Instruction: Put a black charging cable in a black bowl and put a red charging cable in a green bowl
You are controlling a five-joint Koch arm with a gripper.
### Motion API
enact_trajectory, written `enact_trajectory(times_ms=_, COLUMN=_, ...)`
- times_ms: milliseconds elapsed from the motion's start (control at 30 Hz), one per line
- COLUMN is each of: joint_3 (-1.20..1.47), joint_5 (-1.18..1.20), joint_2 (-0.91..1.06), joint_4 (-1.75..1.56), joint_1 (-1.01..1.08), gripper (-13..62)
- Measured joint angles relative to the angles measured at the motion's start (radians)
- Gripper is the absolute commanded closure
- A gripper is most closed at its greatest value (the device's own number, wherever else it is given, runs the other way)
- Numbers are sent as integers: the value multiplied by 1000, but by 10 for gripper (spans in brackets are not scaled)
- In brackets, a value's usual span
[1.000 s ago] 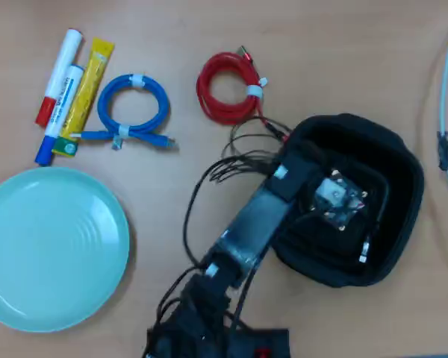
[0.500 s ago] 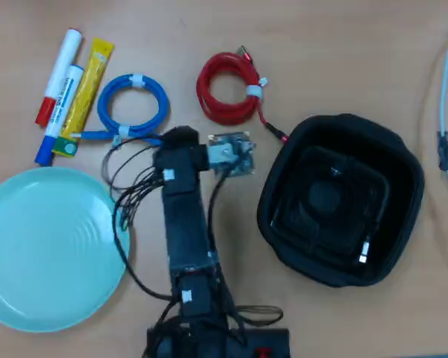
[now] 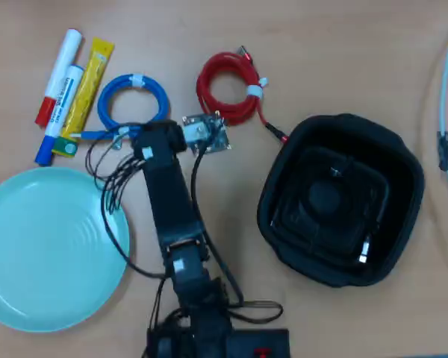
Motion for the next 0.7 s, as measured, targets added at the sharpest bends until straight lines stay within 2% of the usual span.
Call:
enact_trajectory(times_ms=333, joint_3=-383, joint_5=58, joint_2=-347, joint_4=-5, joint_1=170, gripper=104)
enact_trajectory(times_ms=533, joint_3=-410, joint_5=97, joint_2=-434, joint_4=-8, joint_1=218, gripper=105)
enact_trajectory(times_ms=700, joint_3=-540, joint_5=166, joint_2=-499, joint_4=-26, joint_1=230, gripper=105)
